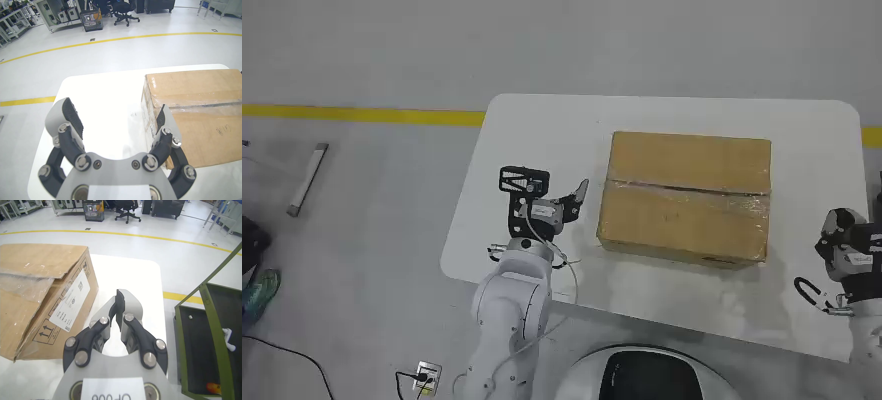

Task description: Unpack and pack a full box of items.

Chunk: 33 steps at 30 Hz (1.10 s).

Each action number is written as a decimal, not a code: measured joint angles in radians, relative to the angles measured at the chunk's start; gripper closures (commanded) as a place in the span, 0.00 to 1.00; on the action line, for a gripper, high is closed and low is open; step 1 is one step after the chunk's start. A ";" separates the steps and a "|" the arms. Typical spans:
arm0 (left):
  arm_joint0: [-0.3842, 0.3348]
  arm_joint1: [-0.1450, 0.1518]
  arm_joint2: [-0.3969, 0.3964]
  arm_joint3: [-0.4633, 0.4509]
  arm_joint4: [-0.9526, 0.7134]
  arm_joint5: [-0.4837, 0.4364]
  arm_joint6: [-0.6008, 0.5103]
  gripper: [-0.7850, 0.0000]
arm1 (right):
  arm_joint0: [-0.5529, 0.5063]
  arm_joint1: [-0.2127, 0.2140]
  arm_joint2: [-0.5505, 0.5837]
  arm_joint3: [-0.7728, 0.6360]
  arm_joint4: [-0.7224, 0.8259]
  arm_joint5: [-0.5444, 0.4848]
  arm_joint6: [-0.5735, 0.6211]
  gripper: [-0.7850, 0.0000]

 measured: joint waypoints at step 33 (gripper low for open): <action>0.000 0.000 0.000 0.000 0.000 0.000 0.000 0.00 | 0.210 -0.020 -0.146 0.151 -0.044 -0.042 0.092 1.00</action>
